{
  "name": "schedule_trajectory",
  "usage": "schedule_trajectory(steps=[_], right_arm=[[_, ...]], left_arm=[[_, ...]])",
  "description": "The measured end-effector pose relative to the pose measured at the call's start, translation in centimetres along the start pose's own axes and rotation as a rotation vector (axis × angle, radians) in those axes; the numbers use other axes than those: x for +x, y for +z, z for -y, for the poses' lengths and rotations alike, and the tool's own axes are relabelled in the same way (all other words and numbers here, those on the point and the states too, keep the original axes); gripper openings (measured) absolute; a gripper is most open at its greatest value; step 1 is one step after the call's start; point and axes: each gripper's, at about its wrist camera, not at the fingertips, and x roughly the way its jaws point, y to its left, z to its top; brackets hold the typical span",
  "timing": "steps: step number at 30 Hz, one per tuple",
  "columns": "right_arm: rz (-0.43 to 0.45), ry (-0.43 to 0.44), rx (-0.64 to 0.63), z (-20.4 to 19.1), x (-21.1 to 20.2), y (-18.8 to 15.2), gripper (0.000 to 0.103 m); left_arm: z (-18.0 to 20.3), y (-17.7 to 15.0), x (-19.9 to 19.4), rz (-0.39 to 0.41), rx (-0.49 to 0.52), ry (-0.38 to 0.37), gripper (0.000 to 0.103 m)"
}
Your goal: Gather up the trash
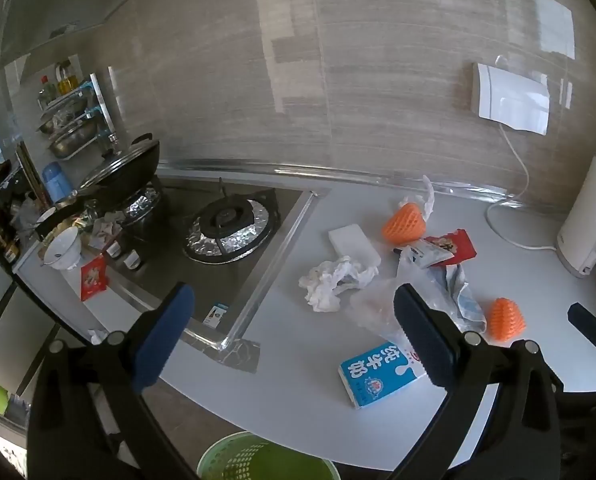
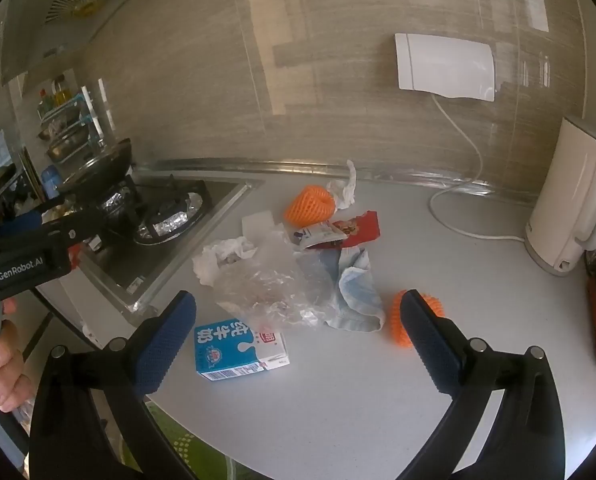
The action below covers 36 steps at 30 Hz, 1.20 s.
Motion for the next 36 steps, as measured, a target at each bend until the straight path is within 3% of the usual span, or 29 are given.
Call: schedule_trajectory(steps=[36], right_arm=[[-0.009, -0.008, -0.003, -0.07, 0.15, 0.01, 0.101]], left_arm=[[-0.09, -0.17, 0.04, -0.021, 0.002, -0.007, 0.096]])
